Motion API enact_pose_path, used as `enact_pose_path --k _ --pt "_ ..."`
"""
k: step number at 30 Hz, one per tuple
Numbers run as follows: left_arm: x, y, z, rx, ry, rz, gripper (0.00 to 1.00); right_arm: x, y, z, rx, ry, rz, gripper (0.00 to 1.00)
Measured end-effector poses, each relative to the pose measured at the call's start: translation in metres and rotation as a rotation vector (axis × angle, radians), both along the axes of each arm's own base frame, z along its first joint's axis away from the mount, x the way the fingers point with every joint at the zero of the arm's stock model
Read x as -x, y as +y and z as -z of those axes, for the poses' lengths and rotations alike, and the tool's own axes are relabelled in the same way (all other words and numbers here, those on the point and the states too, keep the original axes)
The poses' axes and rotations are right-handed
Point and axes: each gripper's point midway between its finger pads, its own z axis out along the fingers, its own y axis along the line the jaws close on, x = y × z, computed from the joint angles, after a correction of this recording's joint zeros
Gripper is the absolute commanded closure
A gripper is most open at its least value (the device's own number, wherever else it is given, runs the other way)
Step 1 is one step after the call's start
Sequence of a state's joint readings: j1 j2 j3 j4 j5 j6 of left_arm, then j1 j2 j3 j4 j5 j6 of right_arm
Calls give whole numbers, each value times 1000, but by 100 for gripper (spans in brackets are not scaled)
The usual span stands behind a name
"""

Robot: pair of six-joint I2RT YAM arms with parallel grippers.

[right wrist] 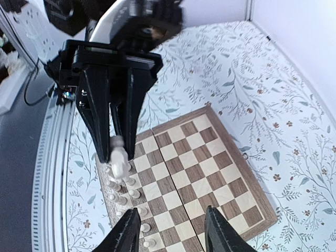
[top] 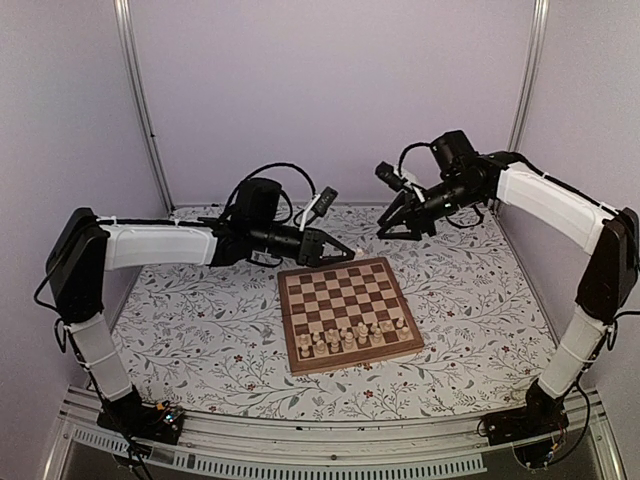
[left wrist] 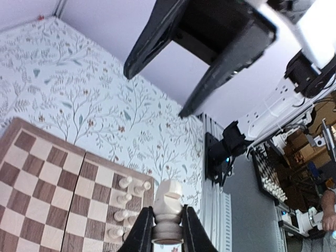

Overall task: Set up the chess pieces on the board
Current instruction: Place the chess piece on the chessboard.

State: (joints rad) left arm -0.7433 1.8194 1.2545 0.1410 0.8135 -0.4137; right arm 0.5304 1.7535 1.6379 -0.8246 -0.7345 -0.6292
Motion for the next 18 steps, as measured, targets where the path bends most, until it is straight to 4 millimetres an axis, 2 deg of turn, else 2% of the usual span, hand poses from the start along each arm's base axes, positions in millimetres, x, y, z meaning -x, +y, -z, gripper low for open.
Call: enact_pose_path --k 4,7,11,18 --pt "-8 1 -48 152 -85 -79 94 -5 -24 -44 -179 9 22 51" --pt "-9 3 -66 257 -110 -136 94 10 -15 -61 -277 37 -51 51" --pt "-2 -1 -73 349 -108 -163 94 27 -4 -68 -376 122 -125 50" --pt "15 -8 -99 489 -109 -126 94 37 3 -74 -461 212 -182 55"
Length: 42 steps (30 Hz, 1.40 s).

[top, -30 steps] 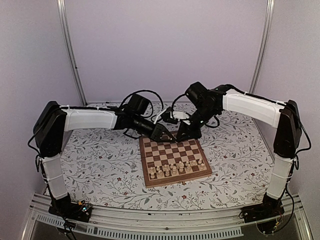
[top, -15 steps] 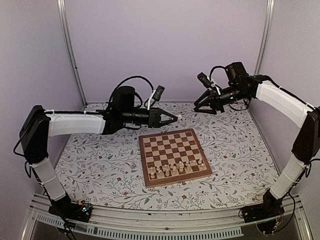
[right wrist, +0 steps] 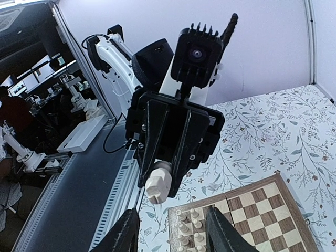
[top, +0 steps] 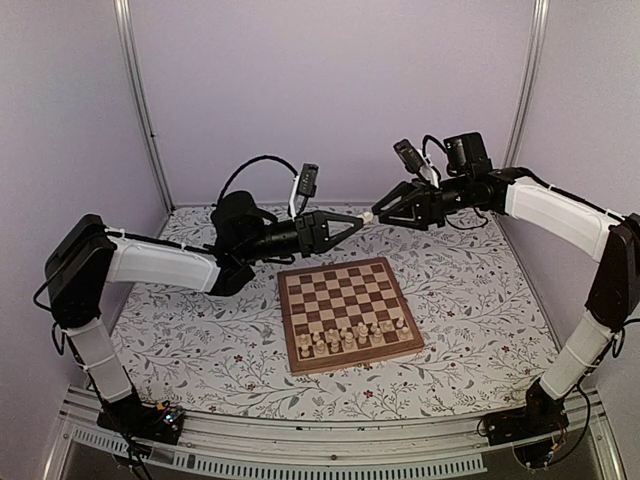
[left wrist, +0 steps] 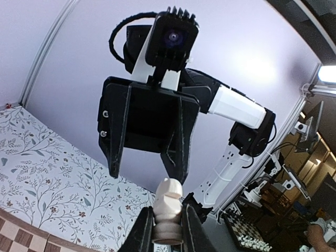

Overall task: Set up the chess pieces on the board
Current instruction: Place the chess piece on the chessboard.

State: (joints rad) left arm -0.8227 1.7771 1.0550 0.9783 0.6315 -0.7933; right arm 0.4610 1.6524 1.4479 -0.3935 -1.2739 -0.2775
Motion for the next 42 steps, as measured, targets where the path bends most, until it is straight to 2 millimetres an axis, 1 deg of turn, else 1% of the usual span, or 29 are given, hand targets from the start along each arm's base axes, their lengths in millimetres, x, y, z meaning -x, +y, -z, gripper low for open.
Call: enact_pose_path --k 3,5,8,11,18,20,23,24,28,30,32,34,35,37,38,39,40,42 --pt "2 1 -6 35 -1 12 94 7 5 -4 -18 -8 -32 59" --pt "3 0 -6 44 6 22 94 12 9 -5 -22 -12 -50 61" --pt "4 -2 -3 49 20 31 94 18 13 -6 -28 -17 -73 62" --pt "4 -4 1 48 33 38 93 22 15 -6 -31 -17 -86 67" --pt "11 -5 -3 63 28 60 92 24 17 -7 -37 -35 -92 91" --pt "11 -5 -3 64 34 59 87 22 18 -7 -38 -47 -87 96" --pt "9 -5 -2 62 41 53 71 20 18 -8 -36 -64 -75 99" --pt "9 -5 -2 62 35 50 68 19 18 -8 -34 -66 -71 100" --pt "7 -7 5 19 25 35 60 16 15 -5 -7 -65 -36 100" --pt "1 -6 13 -59 33 21 58 10 12 -3 32 -83 11 100" --pt "-8 -6 12 -150 4 -9 56 3 7 1 92 -144 68 100" --pt "-22 -3 3 -232 -55 -67 56 0 2 9 167 -212 116 100" --pt "-30 0 -5 -278 -91 -112 57 -1 -1 15 205 -231 133 100" --pt "-46 9 -19 -364 -170 -209 56 1 -6 34 297 -281 152 100" --pt "-51 14 -22 -400 -199 -246 56 5 -9 47 347 -294 152 100" --pt "-56 20 -23 -445 -229 -289 57 10 -11 58 387 -301 146 100" --pt "-61 28 -20 -498 -261 -329 57 19 -15 76 448 -304 134 100" --pt "-67 38 -8 -587 -296 -377 56 33 -24 102 541 -312 108 100"
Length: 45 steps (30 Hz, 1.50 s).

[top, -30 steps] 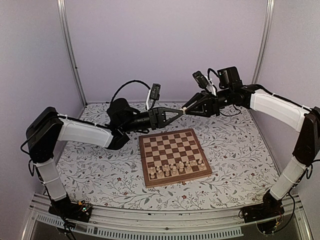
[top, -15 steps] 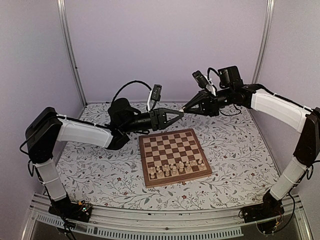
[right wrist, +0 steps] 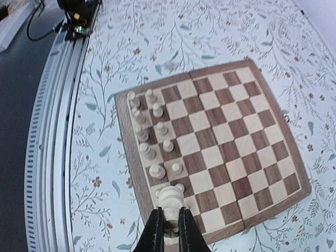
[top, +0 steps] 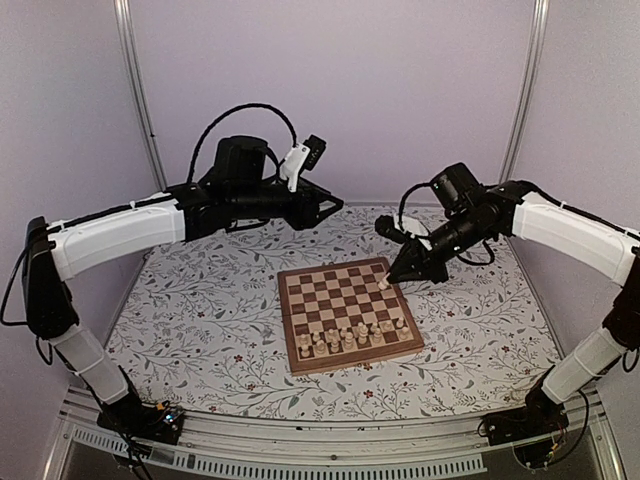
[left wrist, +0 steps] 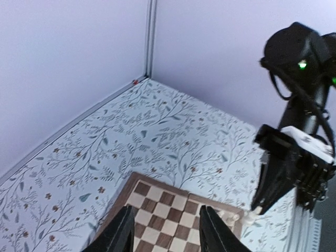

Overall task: Set up the chess pieces on the board
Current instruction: Place the chess piece on the chessboard.

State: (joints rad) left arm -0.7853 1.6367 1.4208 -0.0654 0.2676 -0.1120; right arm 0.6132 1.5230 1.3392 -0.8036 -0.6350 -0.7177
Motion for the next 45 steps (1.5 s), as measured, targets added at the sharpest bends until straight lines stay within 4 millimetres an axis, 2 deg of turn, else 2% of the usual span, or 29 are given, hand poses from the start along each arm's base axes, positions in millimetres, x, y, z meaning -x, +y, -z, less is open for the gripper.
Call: enact_pose_path --k 3,6,11,26,45 --pt "-10 16 32 -132 -18 -71 57 21 -9 29 122 1 -31 100" --pt "-14 32 68 -225 15 -102 56 37 -13 47 203 -3 -61 100" --pt "-18 53 100 -306 55 -141 56 53 -16 68 302 -24 -97 100" --pt "-18 57 94 -314 35 -150 56 42 -25 128 522 10 -67 100" --pt "-16 59 98 -329 48 -147 57 29 -17 137 536 12 -29 96"
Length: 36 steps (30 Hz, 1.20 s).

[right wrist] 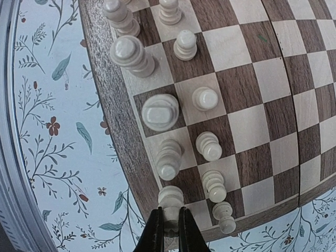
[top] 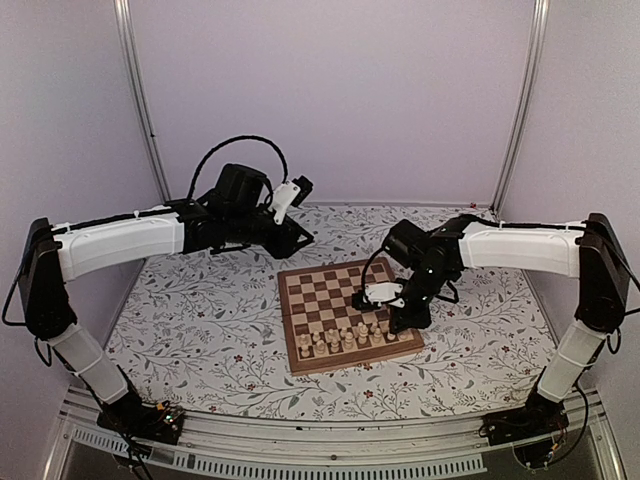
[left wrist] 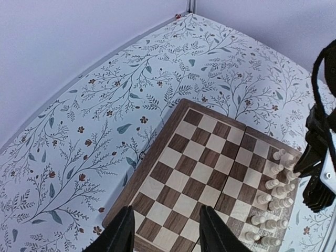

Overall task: Set up the chess pieces on the board
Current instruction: Place the chess piece on the chessboard, then reset both arms

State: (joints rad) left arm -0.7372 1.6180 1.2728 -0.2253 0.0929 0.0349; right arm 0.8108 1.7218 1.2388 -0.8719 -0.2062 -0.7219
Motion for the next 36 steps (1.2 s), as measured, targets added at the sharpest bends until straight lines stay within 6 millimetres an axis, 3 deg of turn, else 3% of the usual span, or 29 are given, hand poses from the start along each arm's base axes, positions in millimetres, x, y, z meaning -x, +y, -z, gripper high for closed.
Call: enact_pose_path --k 11,19,24,27,29,31,33,34,35,36 --pt "1 0 1 -3 6 3 57 -6 1 8 15 -12 13 85" --pt "2 1 4 -11 15 3 57 -8 2 9 15 -16 28 66" --pt "2 1 6 -17 22 3 58 -5 1 -4 9 -7 18 65" --pt "1 2 4 -27 18 0 58 -13 3 -33 -43 -35 24 61" --pt "-1 4 -2 -42 -3 -9 56 -27 1 -61 -109 -76 54 50" --pt "-4 8 -11 -59 -36 -26 52 -55 -10 -102 -208 -167 120 36" --pt "-5 17 -26 -70 -83 -51 38 -83 -32 -138 -296 -275 209 9" --pt "-4 22 -36 -70 -109 -68 16 -101 -48 -163 -356 -360 269 2" --pt "-4 28 -48 -65 -138 -86 3 -111 -62 -180 -396 -418 324 1" --pt "-3 34 -62 -57 -172 -108 1 -124 -81 -202 -444 -501 385 1"
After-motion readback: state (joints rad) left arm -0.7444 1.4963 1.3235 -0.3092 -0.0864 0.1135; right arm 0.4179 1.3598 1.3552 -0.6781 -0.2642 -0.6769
